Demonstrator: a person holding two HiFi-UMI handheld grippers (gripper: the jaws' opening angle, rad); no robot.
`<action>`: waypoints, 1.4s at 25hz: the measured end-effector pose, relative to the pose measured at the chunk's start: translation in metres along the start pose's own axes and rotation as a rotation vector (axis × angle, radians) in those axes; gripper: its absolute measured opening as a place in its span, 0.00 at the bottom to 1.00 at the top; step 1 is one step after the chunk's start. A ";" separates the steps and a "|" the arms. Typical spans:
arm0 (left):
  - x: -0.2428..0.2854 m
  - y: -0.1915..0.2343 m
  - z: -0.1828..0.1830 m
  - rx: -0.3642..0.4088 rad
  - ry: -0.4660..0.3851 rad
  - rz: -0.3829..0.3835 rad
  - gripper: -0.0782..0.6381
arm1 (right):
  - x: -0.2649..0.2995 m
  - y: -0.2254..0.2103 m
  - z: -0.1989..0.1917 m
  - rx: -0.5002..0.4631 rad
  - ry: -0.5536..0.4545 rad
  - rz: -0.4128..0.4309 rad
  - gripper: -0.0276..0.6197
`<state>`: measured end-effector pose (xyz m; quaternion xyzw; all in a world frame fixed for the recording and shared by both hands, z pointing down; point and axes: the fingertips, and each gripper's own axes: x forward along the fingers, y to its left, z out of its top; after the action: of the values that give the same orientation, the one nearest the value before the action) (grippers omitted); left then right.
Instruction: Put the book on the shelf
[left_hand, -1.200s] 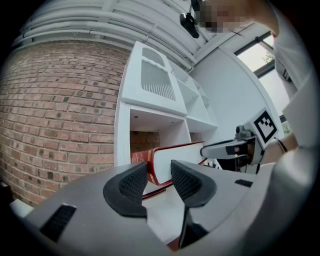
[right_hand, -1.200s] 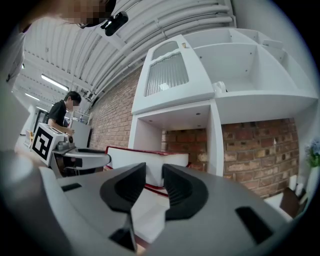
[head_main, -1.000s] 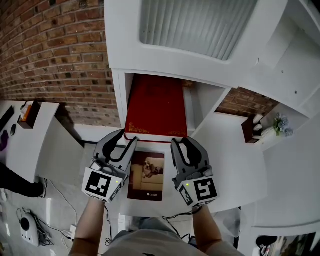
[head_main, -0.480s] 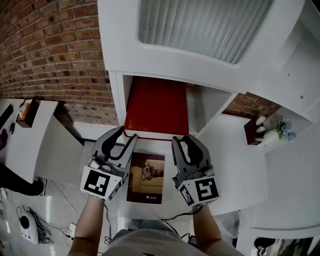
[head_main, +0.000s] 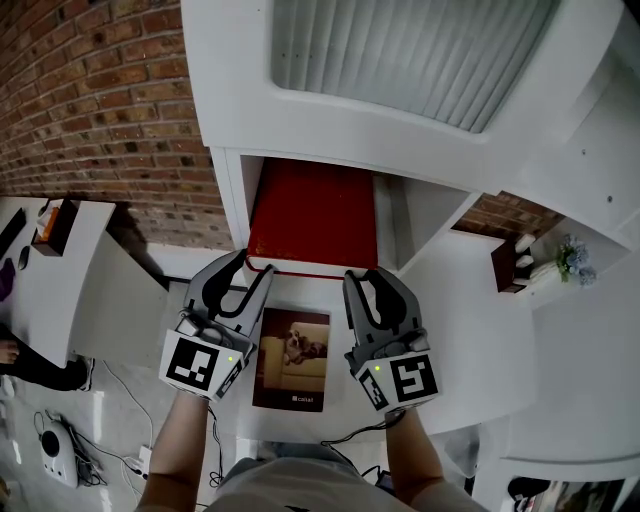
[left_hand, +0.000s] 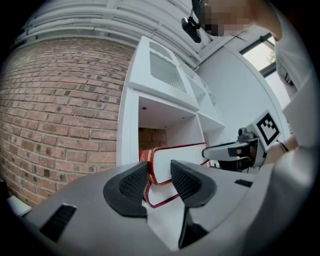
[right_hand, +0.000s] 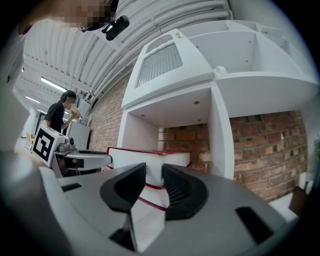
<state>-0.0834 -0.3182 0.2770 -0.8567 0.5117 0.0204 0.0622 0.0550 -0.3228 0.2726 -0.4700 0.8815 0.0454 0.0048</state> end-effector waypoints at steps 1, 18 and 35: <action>0.001 0.001 0.000 0.000 0.002 0.002 0.33 | 0.001 0.000 0.000 0.000 0.000 0.000 0.22; 0.014 0.009 -0.004 -0.013 0.018 0.022 0.32 | 0.014 -0.008 -0.002 0.002 -0.003 0.003 0.22; -0.004 0.006 0.006 0.044 0.014 0.058 0.28 | 0.002 -0.009 0.000 -0.001 -0.002 -0.020 0.22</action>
<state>-0.0901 -0.3168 0.2706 -0.8401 0.5369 0.0053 0.0767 0.0617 -0.3294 0.2716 -0.4785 0.8768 0.0460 0.0060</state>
